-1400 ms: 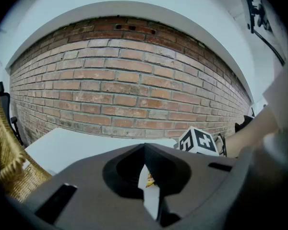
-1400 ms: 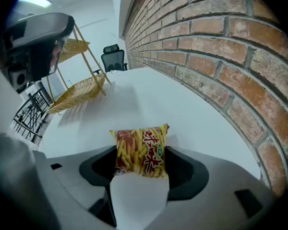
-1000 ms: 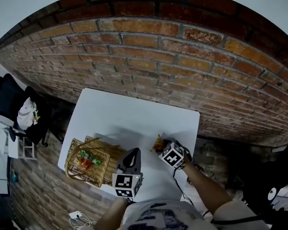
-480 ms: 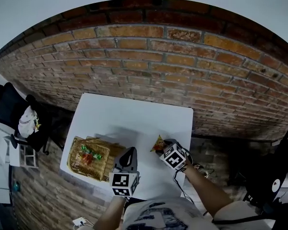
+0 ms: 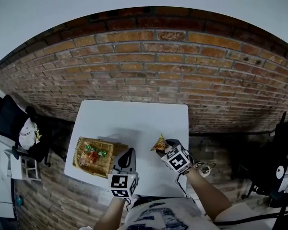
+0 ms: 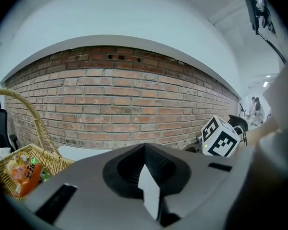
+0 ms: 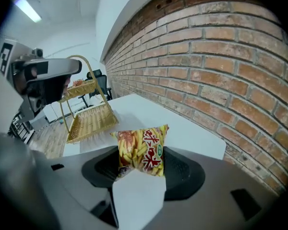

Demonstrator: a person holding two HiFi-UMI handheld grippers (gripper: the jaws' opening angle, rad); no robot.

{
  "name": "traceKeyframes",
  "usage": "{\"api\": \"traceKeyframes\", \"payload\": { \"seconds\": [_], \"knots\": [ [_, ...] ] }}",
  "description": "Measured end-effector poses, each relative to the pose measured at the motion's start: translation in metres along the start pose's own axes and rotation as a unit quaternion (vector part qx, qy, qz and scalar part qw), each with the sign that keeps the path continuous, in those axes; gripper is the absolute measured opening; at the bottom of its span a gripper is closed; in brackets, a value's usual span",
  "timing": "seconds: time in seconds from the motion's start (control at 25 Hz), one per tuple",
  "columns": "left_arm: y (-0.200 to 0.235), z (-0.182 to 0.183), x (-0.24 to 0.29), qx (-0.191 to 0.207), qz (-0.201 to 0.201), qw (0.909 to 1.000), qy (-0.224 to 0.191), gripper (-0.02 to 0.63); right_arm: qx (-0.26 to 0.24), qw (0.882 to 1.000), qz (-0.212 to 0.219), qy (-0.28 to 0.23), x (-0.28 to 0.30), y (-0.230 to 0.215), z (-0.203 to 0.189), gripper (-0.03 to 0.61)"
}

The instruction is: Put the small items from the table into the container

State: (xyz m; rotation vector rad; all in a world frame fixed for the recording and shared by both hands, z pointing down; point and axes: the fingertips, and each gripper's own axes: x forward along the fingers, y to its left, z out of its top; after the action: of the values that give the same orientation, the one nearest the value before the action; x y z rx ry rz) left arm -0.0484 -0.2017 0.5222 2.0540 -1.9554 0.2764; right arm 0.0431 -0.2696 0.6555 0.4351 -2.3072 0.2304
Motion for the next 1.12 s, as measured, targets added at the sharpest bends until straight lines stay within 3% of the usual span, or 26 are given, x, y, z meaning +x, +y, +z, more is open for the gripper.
{"api": "traceKeyframes", "payload": {
  "seconds": [0.6, 1.12],
  "knots": [
    [0.02, 0.013, -0.07, 0.018, -0.052, 0.998, -0.032, 0.049, 0.072, 0.993, -0.048, -0.081, -0.059, 0.073, 0.033, 0.267],
    [0.058, 0.011, -0.134, 0.025, -0.076, 0.9954, -0.052, 0.049, 0.08, 0.986, -0.09, -0.118, -0.081, 0.144, 0.067, 0.267]
  ]
}}
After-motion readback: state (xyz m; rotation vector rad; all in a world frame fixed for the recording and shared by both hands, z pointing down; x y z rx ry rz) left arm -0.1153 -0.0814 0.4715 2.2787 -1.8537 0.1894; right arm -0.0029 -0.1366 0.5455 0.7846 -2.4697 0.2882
